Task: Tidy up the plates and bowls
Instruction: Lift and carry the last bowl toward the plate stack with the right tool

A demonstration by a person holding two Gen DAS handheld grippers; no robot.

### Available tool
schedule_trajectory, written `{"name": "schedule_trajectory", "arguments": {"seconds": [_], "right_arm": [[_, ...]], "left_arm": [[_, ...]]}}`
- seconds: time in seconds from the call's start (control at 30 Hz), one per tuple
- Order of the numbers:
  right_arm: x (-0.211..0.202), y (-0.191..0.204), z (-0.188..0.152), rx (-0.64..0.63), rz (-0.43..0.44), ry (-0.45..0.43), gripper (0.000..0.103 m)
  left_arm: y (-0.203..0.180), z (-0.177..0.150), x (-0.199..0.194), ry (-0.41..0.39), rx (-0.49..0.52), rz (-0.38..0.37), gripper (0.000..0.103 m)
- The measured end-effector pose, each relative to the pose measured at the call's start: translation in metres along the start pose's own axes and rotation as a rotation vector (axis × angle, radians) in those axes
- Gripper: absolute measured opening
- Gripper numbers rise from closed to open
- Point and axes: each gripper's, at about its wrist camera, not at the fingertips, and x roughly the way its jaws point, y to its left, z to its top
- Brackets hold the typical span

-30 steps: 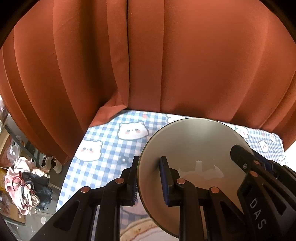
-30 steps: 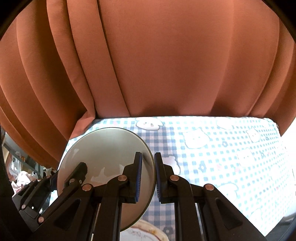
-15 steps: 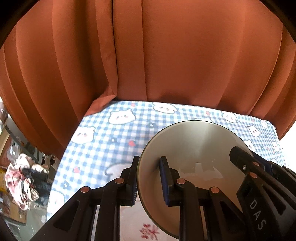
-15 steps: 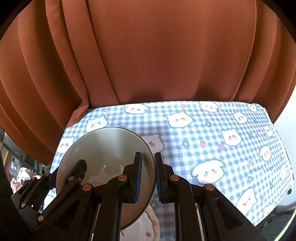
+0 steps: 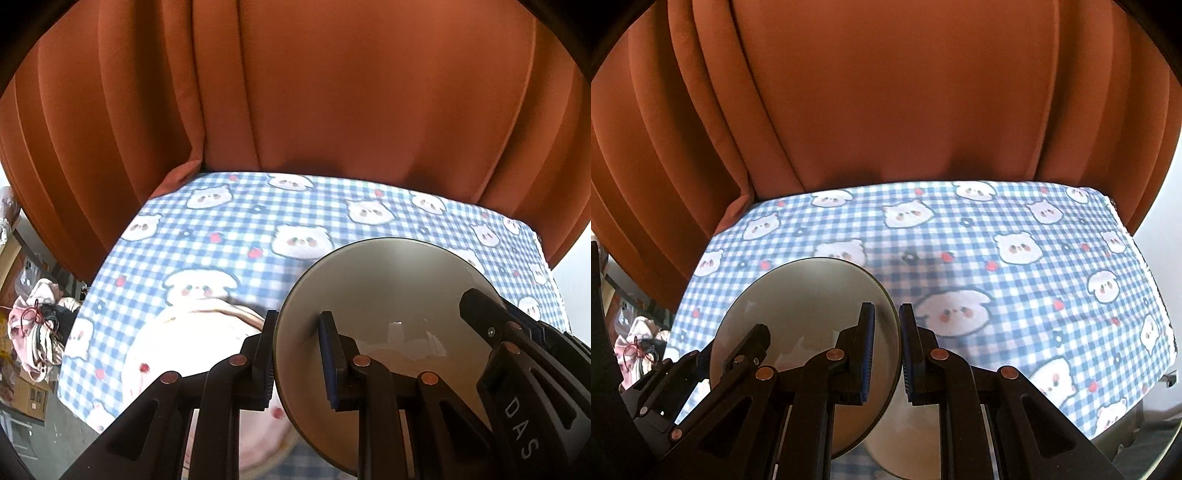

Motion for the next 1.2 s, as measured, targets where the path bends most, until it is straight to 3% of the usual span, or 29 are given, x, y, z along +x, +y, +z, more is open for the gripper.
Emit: {"name": "schedule_trajectory", "arguments": {"seconds": [0.5, 0.83, 1.2], "right_arm": [[0.001, -0.071, -0.038, -0.044, 0.054, 0.053, 0.017], [0.028, -0.084, -0.057, -0.074, 0.071, 0.143, 0.017], [0.053, -0.086, -0.06, -0.11, 0.057, 0.191, 0.017]], "left_arm": [[-0.053, -0.047, 0.001, 0.038, -0.001, 0.072, 0.019], [-0.062, -0.07, 0.023, 0.108, -0.02, 0.093, 0.019], [-0.066, -0.074, 0.045, 0.165, -0.034, 0.098, 0.019]]}}
